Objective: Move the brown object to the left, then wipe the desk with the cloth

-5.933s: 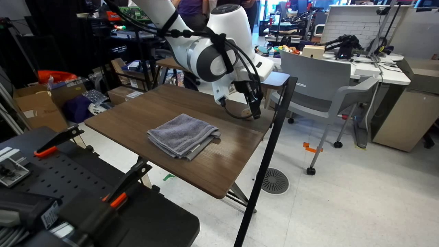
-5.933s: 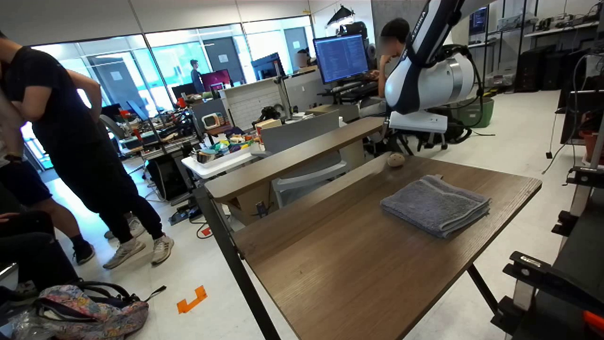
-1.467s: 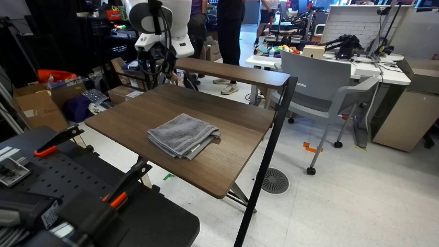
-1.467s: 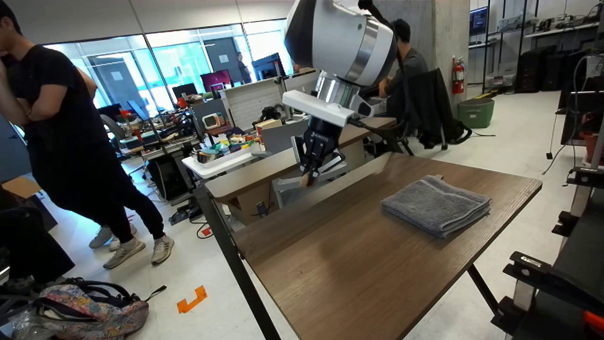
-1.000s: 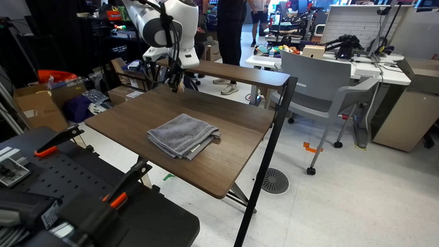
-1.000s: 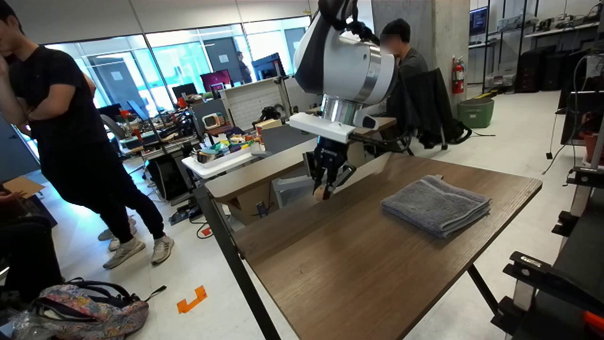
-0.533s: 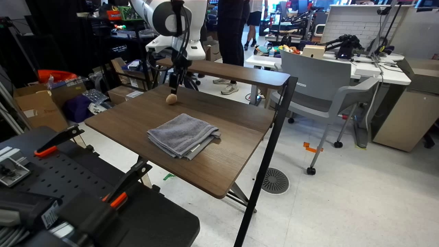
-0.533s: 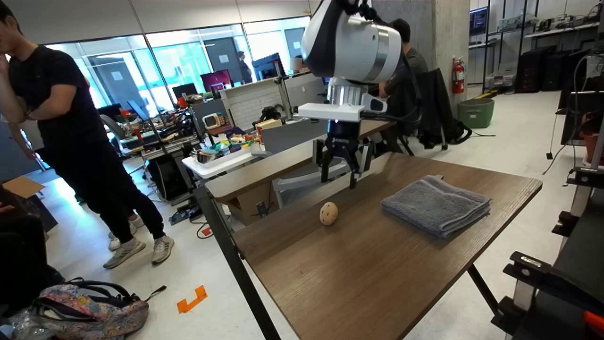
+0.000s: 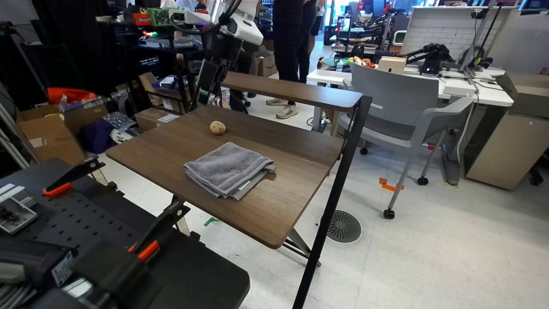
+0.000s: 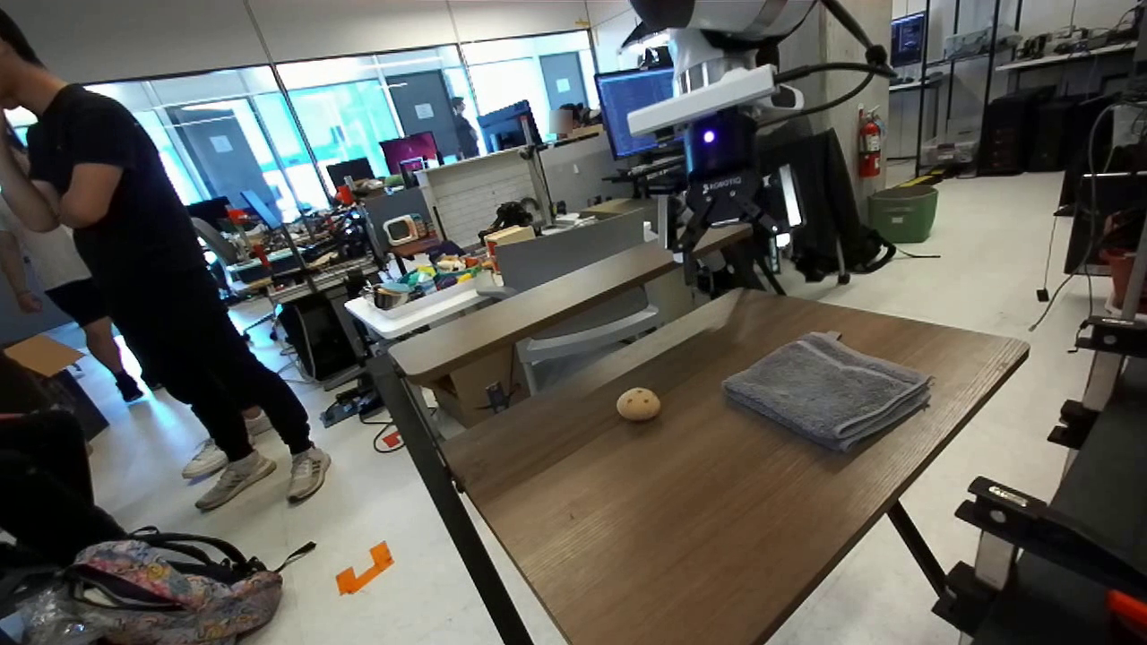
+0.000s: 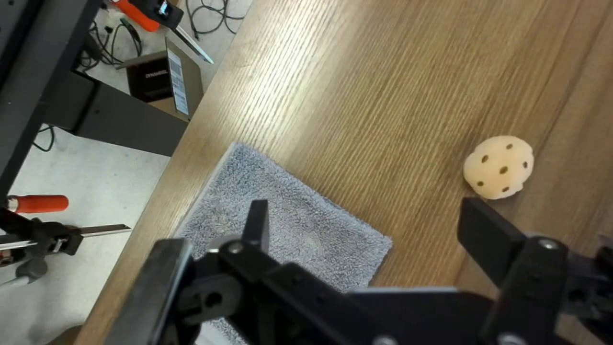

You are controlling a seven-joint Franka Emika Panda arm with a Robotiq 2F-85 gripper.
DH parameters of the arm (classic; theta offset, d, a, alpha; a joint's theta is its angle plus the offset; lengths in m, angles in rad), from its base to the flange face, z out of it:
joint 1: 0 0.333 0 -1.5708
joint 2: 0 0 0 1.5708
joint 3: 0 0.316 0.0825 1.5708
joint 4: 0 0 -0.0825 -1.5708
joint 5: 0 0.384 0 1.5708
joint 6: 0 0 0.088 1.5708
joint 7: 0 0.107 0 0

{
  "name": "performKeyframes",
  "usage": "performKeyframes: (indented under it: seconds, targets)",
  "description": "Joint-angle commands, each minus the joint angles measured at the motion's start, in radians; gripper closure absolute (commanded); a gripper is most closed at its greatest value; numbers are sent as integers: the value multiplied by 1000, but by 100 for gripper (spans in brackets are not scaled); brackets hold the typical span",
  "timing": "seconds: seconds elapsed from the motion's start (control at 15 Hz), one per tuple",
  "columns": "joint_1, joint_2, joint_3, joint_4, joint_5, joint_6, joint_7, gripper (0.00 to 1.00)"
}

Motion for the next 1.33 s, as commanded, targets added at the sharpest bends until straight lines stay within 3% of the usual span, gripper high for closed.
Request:
performKeyframes:
  seconds: [0.0,0.33,0.73,0.93,1.07,1.13,1.27]
  targets:
    - [-4,-8,4,-9,-4,-3,2,0]
    - [0,-9,5,-23,-5,-3,2,0]
    - [116,-29,-89,-165,-243,344,118,0]
    - [174,-21,-157,-233,-408,415,188,0]
    - [202,-16,-187,-248,-498,412,230,0]
    - [153,-2,-138,-214,-445,388,198,0]
    - [166,-2,-153,-228,-481,388,214,0]
